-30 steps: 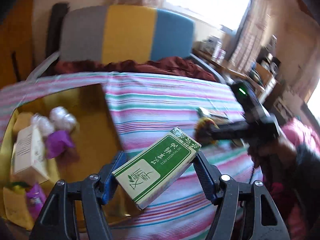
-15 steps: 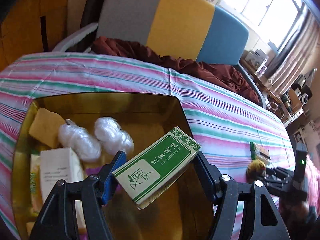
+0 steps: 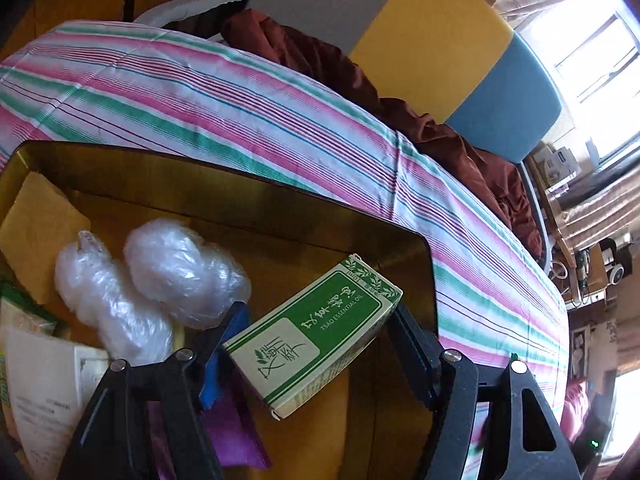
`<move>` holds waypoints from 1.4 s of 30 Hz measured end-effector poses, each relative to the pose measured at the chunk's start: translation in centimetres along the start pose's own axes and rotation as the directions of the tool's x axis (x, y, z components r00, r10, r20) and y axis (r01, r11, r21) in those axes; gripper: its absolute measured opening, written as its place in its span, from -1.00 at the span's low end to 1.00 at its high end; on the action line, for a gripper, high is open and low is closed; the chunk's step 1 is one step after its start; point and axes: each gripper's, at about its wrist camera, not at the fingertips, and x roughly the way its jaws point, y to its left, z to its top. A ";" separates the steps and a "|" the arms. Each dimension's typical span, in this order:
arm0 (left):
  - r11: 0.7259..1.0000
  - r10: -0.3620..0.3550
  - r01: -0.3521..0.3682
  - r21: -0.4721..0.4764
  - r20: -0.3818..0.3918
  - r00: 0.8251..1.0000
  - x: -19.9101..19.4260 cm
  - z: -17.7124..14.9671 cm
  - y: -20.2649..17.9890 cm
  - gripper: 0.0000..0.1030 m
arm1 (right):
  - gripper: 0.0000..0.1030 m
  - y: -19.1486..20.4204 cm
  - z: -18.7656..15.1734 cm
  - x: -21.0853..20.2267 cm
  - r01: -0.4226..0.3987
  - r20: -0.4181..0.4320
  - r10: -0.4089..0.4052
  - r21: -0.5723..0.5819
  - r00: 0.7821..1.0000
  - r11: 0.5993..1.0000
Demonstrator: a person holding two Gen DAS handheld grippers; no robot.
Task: Organize objects
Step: 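Carry the green tea box into the gold tray and open the left tool, then carry the yellow sock into the gold tray and open the right tool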
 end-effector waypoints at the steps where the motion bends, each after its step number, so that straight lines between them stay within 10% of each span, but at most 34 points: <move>1: 1.000 0.011 -0.011 -0.003 0.002 1.000 0.2 0.1 0.0 0.37 | -0.06 0.0 0.0 0.0 0.000 0.000 0.000 0.000 1.000 1.000; 18: 0.996 0.033 -0.040 0.079 0.083 0.996 -3.4 -0.6 -0.1 0.52 | 0.07 -0.6 -0.1 0.2 0.001 -0.003 -0.001 0.011 1.000 1.000; 26: 0.948 0.076 -0.145 0.283 0.241 0.967 -10.9 -8.0 0.2 0.54 | 0.02 -0.4 -0.3 0.0 0.005 0.003 -0.005 -0.004 1.000 1.000; 42: 0.905 0.199 -0.319 0.282 0.383 0.902 -17.2 -17.2 5.2 0.57 | 0.02 0.4 -0.8 0.0 0.063 0.010 -0.063 -0.015 0.998 0.998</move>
